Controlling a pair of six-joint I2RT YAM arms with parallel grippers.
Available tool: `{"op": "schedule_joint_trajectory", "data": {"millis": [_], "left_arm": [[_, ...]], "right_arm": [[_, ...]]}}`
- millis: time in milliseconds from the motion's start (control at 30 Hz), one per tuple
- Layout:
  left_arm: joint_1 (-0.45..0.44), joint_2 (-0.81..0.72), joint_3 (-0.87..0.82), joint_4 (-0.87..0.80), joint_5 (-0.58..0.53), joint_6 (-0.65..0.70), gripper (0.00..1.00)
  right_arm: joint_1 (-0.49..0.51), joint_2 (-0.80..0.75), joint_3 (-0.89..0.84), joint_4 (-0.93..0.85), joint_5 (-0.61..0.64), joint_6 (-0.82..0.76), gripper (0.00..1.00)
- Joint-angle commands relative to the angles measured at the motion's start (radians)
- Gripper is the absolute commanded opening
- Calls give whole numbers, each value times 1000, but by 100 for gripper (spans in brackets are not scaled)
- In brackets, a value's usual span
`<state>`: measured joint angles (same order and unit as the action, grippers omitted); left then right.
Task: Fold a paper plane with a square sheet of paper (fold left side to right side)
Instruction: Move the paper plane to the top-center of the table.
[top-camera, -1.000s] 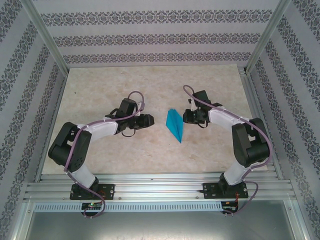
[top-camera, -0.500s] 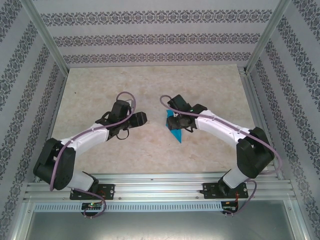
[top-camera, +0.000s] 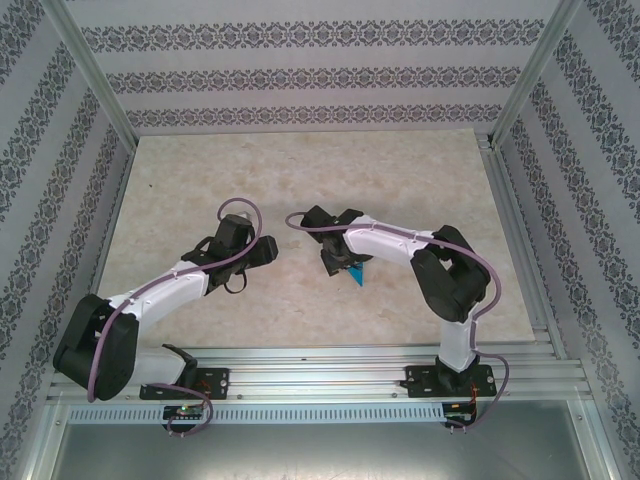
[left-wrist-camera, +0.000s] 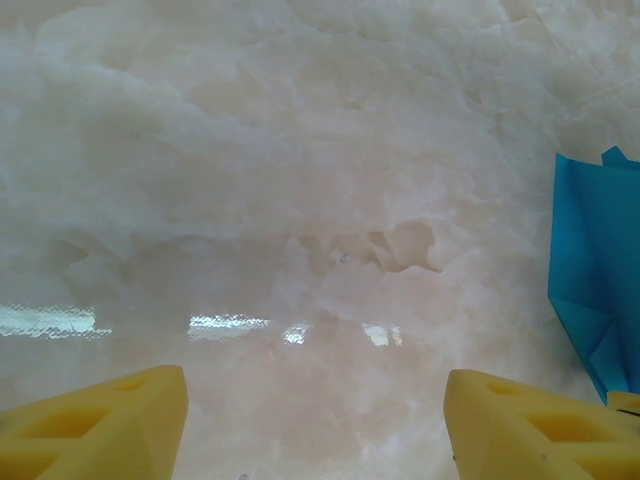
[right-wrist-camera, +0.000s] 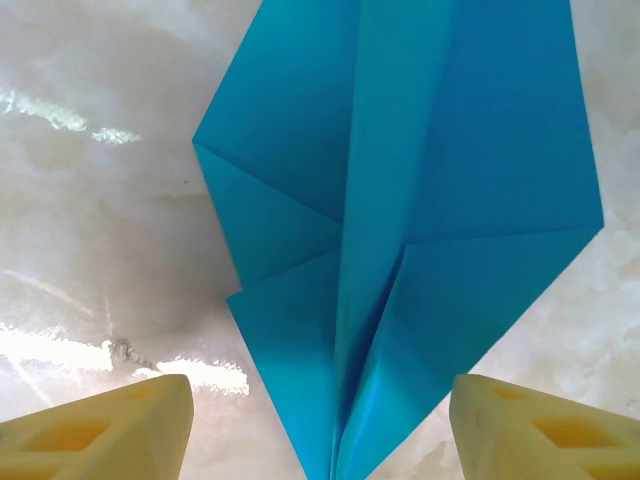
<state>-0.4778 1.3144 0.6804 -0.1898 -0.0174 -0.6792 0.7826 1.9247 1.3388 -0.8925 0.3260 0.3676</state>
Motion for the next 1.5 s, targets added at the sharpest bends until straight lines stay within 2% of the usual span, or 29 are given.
{"op": "schedule_joint_trajectory", "data": {"millis": [0, 167, 733, 933, 1100, 1300, 1467], "left_arm": [[12, -14, -7, -17, -24, -2, 70], [12, -14, -3, -25, -27, 1, 70], [14, -14, 4, -39, -30, 6, 70], [13, -13, 9, -41, -27, 7, 70], [12, -9, 12, -42, -25, 8, 70], [13, 1, 18, -47, -21, 12, 70], [13, -6, 29, -66, -32, 25, 71]], "right_arm": [[8, 43, 33, -25, 51, -9, 69], [6, 71, 47, -19, 58, -15, 66], [-24, 16, 20, -8, 44, -13, 32], [-44, -11, -7, 5, 27, -15, 28], [-61, -30, -27, 26, 2, -19, 20], [-78, -39, -35, 33, -18, -33, 0], [-102, -98, -47, 26, -38, -47, 0]]}}
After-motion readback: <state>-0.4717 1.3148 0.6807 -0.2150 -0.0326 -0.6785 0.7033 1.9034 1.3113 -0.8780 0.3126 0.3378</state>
